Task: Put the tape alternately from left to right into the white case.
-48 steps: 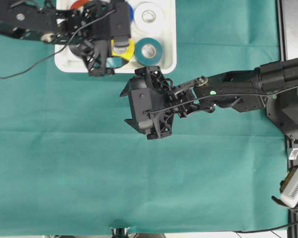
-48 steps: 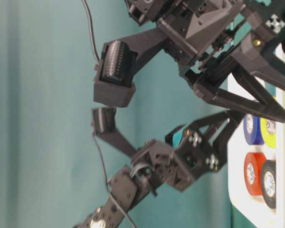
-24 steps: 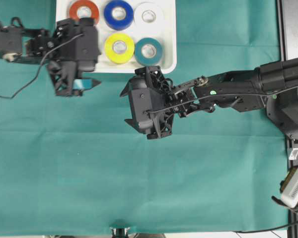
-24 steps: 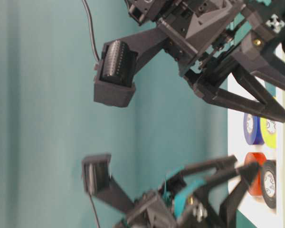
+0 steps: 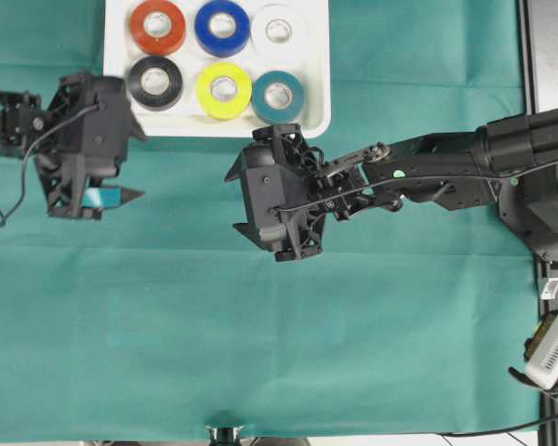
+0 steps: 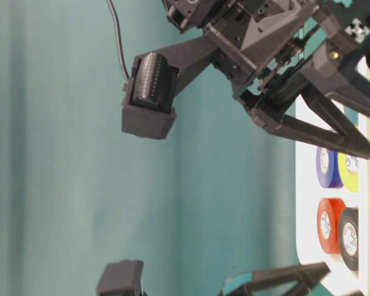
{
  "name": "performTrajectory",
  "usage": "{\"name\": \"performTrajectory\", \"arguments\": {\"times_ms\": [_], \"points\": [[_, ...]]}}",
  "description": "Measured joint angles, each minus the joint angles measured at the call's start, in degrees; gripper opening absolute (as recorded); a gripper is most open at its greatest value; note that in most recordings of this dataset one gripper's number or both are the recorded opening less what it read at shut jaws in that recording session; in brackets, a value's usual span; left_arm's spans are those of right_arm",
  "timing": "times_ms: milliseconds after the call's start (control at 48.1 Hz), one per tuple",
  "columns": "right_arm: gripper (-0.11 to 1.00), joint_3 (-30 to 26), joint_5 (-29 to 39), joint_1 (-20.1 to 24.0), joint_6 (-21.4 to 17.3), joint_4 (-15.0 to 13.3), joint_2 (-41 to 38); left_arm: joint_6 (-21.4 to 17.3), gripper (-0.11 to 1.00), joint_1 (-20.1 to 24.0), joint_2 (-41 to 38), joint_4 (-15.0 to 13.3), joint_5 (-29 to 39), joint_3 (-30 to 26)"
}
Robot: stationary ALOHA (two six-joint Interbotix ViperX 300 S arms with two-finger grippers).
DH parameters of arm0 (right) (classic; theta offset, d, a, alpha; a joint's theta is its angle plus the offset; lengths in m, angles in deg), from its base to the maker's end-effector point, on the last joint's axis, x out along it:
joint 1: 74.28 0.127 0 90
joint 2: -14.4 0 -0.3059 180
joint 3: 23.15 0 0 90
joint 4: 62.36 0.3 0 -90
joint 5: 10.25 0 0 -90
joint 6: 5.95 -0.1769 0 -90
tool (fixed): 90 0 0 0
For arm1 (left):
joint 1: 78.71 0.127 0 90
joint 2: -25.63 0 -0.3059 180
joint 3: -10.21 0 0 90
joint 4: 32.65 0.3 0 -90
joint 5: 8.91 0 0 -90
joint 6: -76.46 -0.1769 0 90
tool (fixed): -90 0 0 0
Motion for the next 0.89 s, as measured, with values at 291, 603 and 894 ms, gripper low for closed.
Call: {"name": "performTrajectory", "arguments": {"times_ms": [291, 603, 894], "points": [[0.90, 0.00, -0.09, 0.00, -0.09, 0.00, 0.00, 2.72, 1.00, -2.29, 1.32, -0.09, -1.32, 2.37], [0.90, 0.09, -0.09, 0.09, -0.09, 0.00, 0.00, 2.72, 1.00, -2.29, 1.58, 0.00, -2.37, 2.72], [0.90, 0.44, -0.18, 0.53, 0.00, 0.09, -0.09, 2.72, 1.00, -2.29, 1.58, -0.09, -2.72, 2.72]]}}
